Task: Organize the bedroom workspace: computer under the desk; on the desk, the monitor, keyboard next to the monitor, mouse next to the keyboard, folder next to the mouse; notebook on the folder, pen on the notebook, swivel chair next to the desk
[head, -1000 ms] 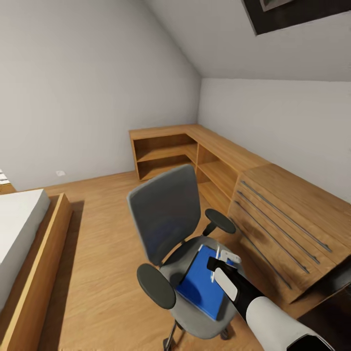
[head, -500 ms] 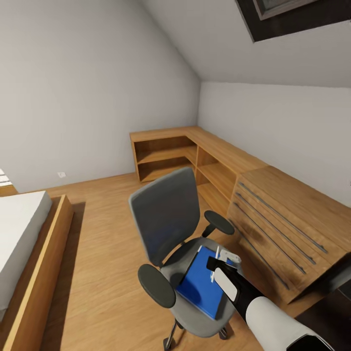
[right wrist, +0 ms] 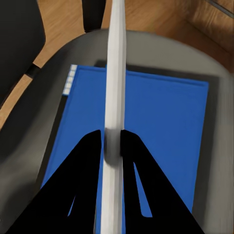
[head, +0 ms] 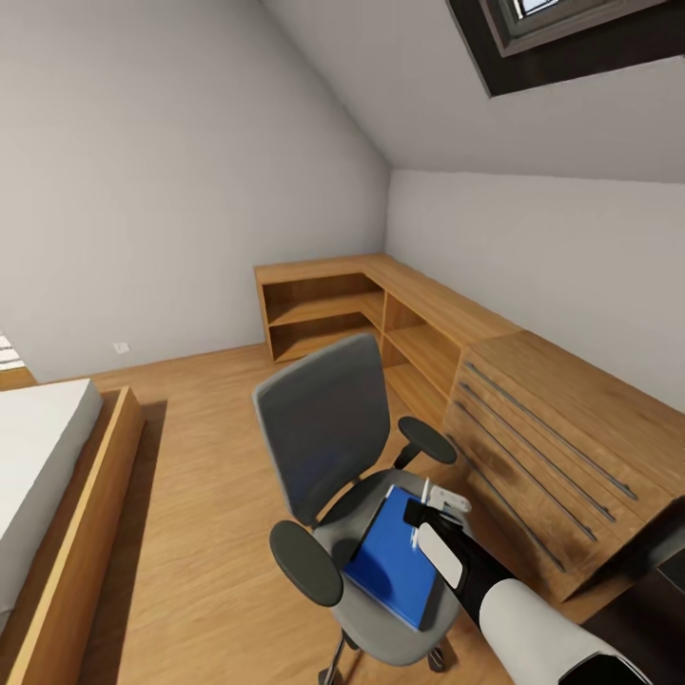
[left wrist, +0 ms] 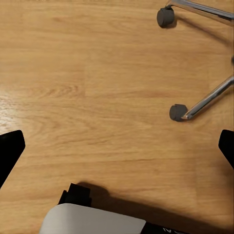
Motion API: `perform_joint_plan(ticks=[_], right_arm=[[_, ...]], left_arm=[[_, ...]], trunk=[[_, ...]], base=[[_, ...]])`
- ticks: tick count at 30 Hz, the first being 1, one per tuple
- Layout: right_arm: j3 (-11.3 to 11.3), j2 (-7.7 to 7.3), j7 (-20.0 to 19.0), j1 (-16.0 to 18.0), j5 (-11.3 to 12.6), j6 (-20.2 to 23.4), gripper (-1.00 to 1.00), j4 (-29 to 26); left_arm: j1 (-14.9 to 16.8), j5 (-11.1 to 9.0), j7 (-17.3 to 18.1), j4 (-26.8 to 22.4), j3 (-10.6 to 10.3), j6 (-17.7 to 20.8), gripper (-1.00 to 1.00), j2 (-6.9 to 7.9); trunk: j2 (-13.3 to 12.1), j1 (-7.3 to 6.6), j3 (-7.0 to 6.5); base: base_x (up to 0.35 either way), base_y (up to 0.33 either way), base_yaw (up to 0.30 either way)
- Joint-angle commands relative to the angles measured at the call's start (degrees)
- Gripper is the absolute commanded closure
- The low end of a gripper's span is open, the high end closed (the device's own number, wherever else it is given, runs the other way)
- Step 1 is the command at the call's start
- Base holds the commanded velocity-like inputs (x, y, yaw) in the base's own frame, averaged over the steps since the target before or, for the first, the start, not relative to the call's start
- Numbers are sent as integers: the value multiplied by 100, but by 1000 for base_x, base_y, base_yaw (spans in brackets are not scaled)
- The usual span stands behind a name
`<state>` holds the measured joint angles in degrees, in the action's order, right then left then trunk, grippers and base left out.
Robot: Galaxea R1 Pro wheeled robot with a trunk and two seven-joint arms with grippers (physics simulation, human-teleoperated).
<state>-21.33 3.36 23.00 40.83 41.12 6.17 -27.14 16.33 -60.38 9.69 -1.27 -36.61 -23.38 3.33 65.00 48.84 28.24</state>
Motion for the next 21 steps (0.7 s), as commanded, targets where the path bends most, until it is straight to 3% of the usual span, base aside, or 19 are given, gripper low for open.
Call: perform_joint_plan(ticks=[1, 21], right_arm=[[-37, -5, 49, 4, 25, -2, 100, -11], [-33, -11, 29, 4, 10, -63, 100, -6]], left_arm=[[2, -60, 35, 4, -36, -6, -100, -6], [3, -52, 19, 4, -40, 51, -100, -43]], trunk=[[3, 0, -3], [3, 0, -181]], base=[[0, 0, 0], [0, 0, 0]])
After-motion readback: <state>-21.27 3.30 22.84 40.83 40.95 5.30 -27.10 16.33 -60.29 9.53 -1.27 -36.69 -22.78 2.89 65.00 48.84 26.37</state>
